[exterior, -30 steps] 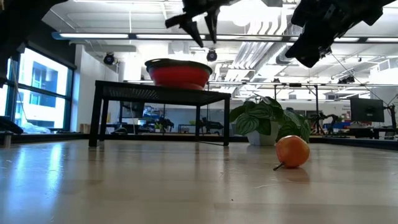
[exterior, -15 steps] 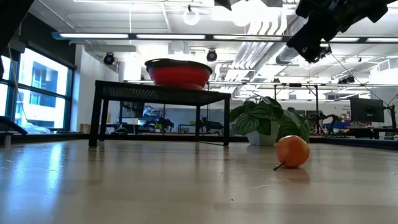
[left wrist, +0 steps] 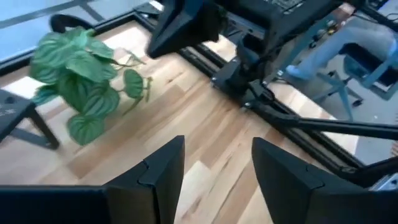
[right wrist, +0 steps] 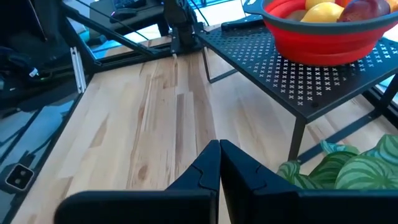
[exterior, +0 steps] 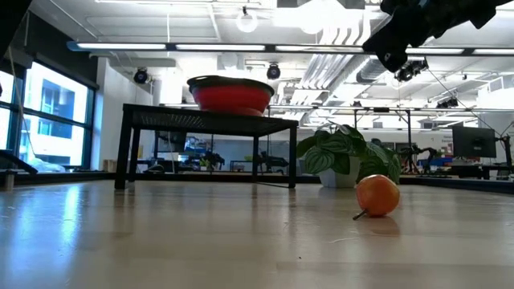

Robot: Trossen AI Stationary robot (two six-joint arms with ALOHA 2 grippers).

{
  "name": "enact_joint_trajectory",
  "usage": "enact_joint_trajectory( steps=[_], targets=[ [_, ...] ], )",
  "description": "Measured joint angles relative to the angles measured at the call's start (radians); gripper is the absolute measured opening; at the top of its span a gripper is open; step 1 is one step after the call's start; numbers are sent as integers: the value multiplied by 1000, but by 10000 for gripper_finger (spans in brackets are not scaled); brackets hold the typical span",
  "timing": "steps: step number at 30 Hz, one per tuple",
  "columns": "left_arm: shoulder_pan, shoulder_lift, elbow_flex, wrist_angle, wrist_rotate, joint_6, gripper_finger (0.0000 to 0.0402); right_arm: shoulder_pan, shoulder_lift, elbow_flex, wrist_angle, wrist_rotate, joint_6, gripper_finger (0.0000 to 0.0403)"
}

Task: Pick & Place Fruit
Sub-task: Put the orange pear into the red basket on the shelf

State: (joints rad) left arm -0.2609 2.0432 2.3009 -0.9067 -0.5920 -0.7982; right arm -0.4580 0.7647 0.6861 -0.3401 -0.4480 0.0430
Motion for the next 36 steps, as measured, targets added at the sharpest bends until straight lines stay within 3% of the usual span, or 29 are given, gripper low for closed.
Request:
enact_joint_trajectory(
  steps=[9,16,24,36],
  targets=[
    [-16,52,-2,96,1,-11,182,0,0,0,-2,-10,-50,2],
    [-23,88,-1,87,5,-11,182,0,-35,0,-87,-165,-74,2],
    [-21,146,-1,68,18,-12,182,0,-113,0,-241,-46,-50,2],
    [-22,172,0,63,157,-63,182,0,-167,-1,-224,102,42,2]
  ],
)
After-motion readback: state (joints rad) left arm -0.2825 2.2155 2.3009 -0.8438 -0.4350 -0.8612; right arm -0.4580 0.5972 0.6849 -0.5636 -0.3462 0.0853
